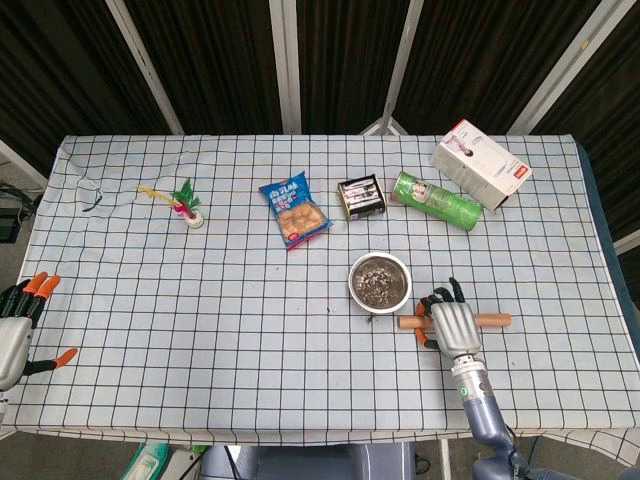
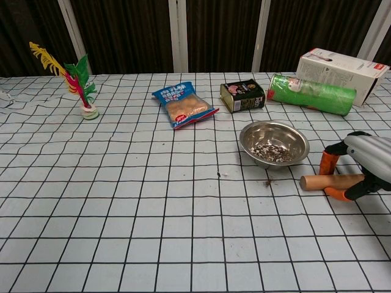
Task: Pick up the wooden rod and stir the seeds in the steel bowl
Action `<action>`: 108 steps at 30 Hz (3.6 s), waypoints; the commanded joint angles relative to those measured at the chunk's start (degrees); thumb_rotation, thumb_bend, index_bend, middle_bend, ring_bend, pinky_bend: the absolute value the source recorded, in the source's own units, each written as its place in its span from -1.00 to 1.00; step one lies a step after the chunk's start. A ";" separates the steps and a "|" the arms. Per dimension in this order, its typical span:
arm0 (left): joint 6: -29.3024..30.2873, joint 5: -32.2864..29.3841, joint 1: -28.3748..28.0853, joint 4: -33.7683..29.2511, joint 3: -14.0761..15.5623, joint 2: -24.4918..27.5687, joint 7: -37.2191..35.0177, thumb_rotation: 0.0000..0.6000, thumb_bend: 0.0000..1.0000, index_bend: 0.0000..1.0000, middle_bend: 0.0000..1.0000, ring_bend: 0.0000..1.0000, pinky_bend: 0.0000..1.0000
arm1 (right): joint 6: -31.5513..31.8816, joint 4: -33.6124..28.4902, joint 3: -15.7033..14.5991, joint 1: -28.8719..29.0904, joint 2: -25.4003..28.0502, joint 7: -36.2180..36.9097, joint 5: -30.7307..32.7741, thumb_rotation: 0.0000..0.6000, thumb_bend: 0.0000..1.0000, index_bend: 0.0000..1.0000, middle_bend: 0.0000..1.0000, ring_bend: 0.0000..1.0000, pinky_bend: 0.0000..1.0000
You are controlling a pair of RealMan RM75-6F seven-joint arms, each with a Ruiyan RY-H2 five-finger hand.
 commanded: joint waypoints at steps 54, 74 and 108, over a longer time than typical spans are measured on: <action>-0.99 -0.72 -0.29 -0.84 -0.08 0.30 -1.66 1.00 -0.91 -1.00 -1.00 -1.00 -1.00 | 11.22 -20.65 24.54 3.01 2.40 40.89 11.46 1.00 0.13 0.56 0.25 -0.07 -1.00; -1.55 -0.58 -0.52 -1.11 0.08 0.47 -2.66 1.00 -0.91 -1.00 -1.00 -1.00 -1.00 | 18.33 -5.08 23.33 8.64 -15.29 47.18 6.10 1.00 0.13 0.56 0.25 -0.07 -1.00; -2.26 -0.75 -0.80 -1.68 0.26 0.74 -3.50 1.00 -0.91 -1.00 -1.00 -1.00 -1.00 | 19.37 13.79 21.91 10.14 -26.36 54.97 2.06 1.00 0.13 0.56 0.25 -0.07 -1.00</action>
